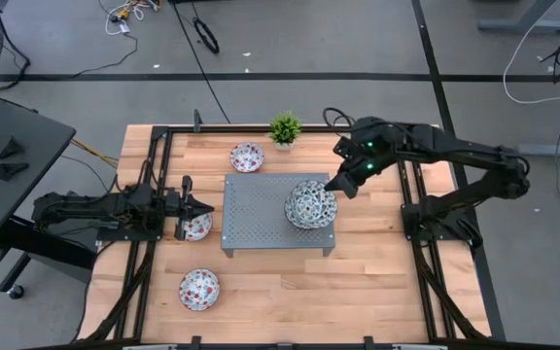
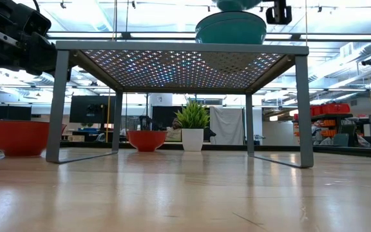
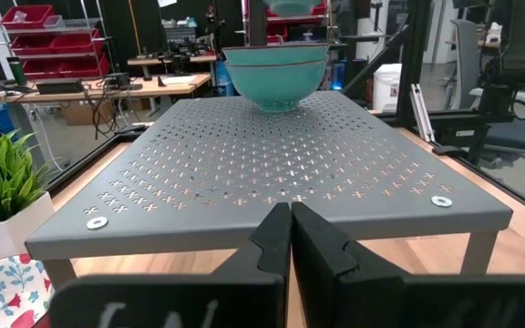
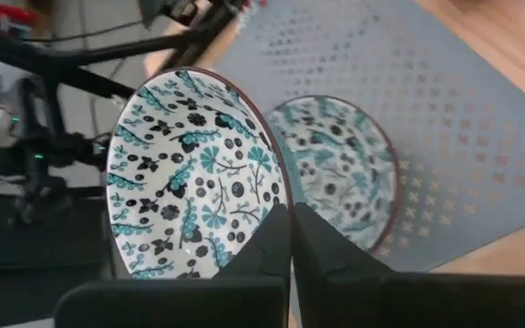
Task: Pick & Place Mini bowls
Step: Stack the blue patterned bowl on the other blue patterned bowls on the shelf
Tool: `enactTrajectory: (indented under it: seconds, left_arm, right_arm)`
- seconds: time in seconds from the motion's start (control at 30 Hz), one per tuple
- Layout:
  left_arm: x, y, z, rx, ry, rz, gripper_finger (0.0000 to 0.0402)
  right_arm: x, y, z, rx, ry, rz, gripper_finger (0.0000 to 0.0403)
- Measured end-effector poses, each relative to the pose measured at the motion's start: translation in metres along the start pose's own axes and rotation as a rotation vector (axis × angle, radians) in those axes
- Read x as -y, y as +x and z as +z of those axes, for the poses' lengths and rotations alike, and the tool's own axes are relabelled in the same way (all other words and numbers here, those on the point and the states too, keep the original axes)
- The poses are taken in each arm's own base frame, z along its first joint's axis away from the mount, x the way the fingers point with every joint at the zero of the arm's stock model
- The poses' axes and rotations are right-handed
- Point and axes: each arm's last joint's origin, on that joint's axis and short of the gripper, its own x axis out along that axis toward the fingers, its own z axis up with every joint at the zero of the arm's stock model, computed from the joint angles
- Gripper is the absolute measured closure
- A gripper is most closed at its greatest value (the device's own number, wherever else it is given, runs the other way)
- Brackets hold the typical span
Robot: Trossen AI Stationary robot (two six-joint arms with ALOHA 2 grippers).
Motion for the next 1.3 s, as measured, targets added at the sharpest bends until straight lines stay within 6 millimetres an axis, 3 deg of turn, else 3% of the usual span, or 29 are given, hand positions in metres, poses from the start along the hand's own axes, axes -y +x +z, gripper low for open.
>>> enactTrajectory:
  seconds: [0.43, 1.3]
  left_arm:
    - [0.0, 0.0, 0.0, 0.0, 0.0, 0.0, 0.0383]
    - [0.0, 0.0, 0.0, 0.001, 0.0, 0.0, 0.0383]
  right_arm:
    - [0.02, 0.027, 0.014, -0.057, 0.037, -0.087, 0.0403]
    - [0.034, 0.047, 0.016, -0.148, 0.067, -0.165, 0.0403]
